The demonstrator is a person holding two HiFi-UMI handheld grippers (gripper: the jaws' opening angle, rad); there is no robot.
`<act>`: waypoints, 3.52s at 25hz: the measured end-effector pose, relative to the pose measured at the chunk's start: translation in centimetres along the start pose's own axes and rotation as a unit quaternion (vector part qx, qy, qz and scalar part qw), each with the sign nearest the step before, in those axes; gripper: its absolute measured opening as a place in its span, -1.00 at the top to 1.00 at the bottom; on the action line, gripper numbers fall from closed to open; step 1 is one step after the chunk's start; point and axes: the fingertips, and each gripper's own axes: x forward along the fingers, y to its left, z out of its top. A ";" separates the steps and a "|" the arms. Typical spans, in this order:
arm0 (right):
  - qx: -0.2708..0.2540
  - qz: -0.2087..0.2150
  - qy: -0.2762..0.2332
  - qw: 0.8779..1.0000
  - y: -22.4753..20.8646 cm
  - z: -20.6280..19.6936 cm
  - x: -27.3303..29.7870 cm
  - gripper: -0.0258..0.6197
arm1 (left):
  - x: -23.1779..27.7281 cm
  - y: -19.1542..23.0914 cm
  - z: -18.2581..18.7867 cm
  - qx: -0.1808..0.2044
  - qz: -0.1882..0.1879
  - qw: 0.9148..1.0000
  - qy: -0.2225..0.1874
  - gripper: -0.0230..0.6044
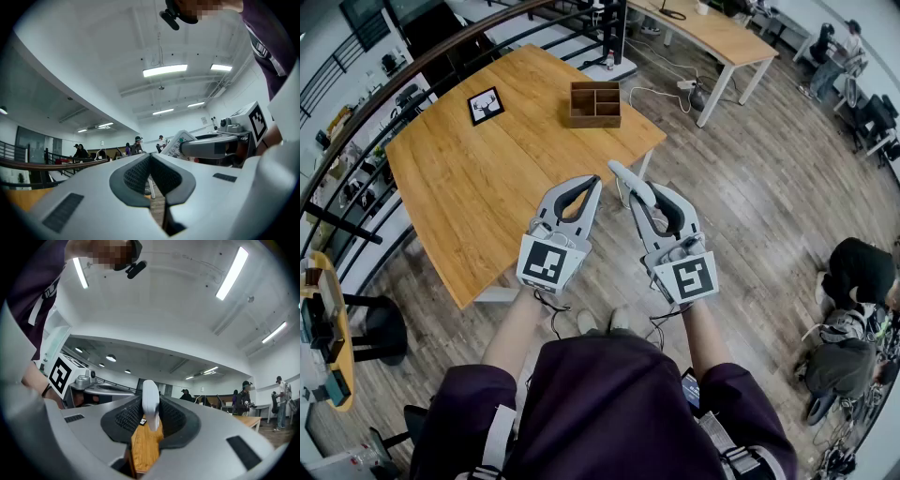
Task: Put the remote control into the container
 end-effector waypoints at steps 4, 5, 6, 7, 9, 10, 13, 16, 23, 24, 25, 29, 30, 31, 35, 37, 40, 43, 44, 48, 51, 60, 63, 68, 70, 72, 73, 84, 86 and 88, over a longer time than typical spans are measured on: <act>0.007 -0.006 -0.018 1.000 0.5 2.1 0.9 0.57 | -0.6 0.0 -0.6 0.002 -0.011 1.000 0.014 0.89; 0.005 -0.008 -0.015 1.000 0.6 1.9 1.0 0.57 | -0.6 0.1 -0.7 0.003 -0.013 1.000 0.014 0.89; 0.000 -0.008 -0.007 1.000 0.7 1.5 1.0 0.57 | -0.6 0.2 -0.9 0.004 -0.015 1.000 0.017 0.89; -0.002 -0.009 -0.002 1.000 0.8 1.3 1.0 0.57 | -0.6 0.3 -1.1 0.005 -0.017 1.000 0.023 0.89; 0.003 -0.016 -0.012 1.000 0.8 1.6 1.1 0.57 | -0.6 0.4 -1.4 0.004 -0.022 0.999 0.031 0.89; 0.004 -0.019 -0.010 1.000 0.7 1.4 1.2 0.57 | -0.5 0.4 -1.5 0.002 -0.025 0.999 0.031 0.89; -0.003 -0.020 0.016 1.000 0.2 -0.1 1.5 0.57 | 0.1 0.7 -1.8 -0.002 -0.028 0.999 0.019 0.89; -0.002 -0.025 0.011 1.000 -0.9 -0.3 2.6 0.57 | 1.3 1.3 -2.8 -0.005 -0.031 0.999 0.032 0.89; 0.005 -0.027 0.007 1.000 -4.7 -2.2 5.9 0.57 | 5.7 3.7 -4.8 -0.010 -0.030 0.999 0.038 0.89; 0.011 -0.029 -0.006 0.999 -5.3 -1.9 6.6 0.57 | 6.4 4.0 -5.1 -0.010 -0.031 0.999 0.040 0.89; 0.016 -0.031 -0.015 0.999 -5.8 -1.8 7.2 0.57 | 7.0 4.3 -5.3 -0.010 -0.031 0.999 0.040 0.89; 0.021 -0.031 -0.015 0.999 -8.0 -2.7 9.2 0.56 | 9.7 5.8 -6.0 -0.015 -0.027 0.999 0.024 0.89; 0.021 -0.030 -0.014 0.999 -8.5 -3.1 9.6 0.57 | 10.3 6.0 -6.4 -0.014 -0.029 0.999 0.034 0.89; 0.021 -0.029 -0.012 0.999 -9.1 -3.4 10.1 0.57 | 10.8 6.2 -6.8 -0.013 -0.030 0.998 0.044 0.89; 0.028 -0.022 -0.012 0.999 -11.1 -4.4 11.9 0.57 | 13.3 7.5 -7.8 -0.017 -0.023 0.998 0.048 0.89; 0.030 -0.020 0.002 0.999 -12.2 -5.2 12.7 0.57 | 14.5 8.1 -8.1 -0.017 -0.020 0.998 0.051 0.89; 0.040 -0.011 -0.006 0.999 -13.5 -5.5 14.0 0.57 | 15.9 9.0 -8.6 -0.013 -0.012 0.998 0.066 0.89; 0.041 0.002 -0.001 0.999 -14.1 -6.4 14.8 0.57 | 16.8 10.0 -8.7 -0.012 -0.001 0.998 0.065 0.89; 0.042 0.004 -0.003 0.999 -14.2 -6.4 15.1 0.57 | 17.0 10.3 -8.7 -0.012 0.002 0.998 0.060 0.89; 0.051 0.009 -0.014 0.999 -14.9 -6.7 16.6 0.57 | 17.7 11.3 -9.5 -0.010 0.007 0.997 0.072 0.89; 0.056 0.013 -0.009 0.998 -15.1 -7.3 17.7 0.57 | 18.2 12.1 -9.9 -0.011 0.010 0.997 0.074 0.89; 0.056 0.008 -0.001 0.998 -16.0 -9.5 22.6 0.56 | 20.1 16.4 -12.6 -0.020 0.008 0.997 0.079 0.89; 0.056 0.002 0.001 0.998 -16.6 -10.1 24.4 0.57 | 21.6 18.2 -13.1 -0.017 0.011 0.999 0.048 0.89; 0.051 -0.006 0.003 0.999 -17.3 -11.0 27.9 0.57 | 23.5 21.3 -15.0 -0.022 -0.001 0.998 0.067 0.89; 0.048 -0.011 0.007 0.999 -17.7 -11.5 29.4 0.56 | 24.2 22.6 -15.5 -0.021 -0.011 0.997 0.073 0.89; 0.048 -0.017 0.014 0.999 -18.0 -12.0 30.6 0.57 | 24.8 23.7 -15.8 -0.025 -0.018 0.998 0.062 0.89; 0.045 -0.019 0.018 0.999 -18.1 -12.3 31.2 0.56 | 25.2 24.3 -16.1 -0.027 -0.020 0.998 0.056 0.89; 0.033 -0.029 0.053 0.998 -19.4 -16.0 35.4 0.57 | 28.3 27.8 -20.4 -0.018 -0.042 0.996 0.082 0.89; 0.033 -0.028 0.058 0.997 -19.4 -16.9 35.9 0.57 | 28.5 28.1 -21.3 -0.021 -0.039 0.995 0.090 0.89; 0.033 -0.026 0.064 0.997 -19.6 -18.0 36.5 0.57 | 28.8 28.2 -22.5 -0.034 -0.037 0.995 0.091 0.89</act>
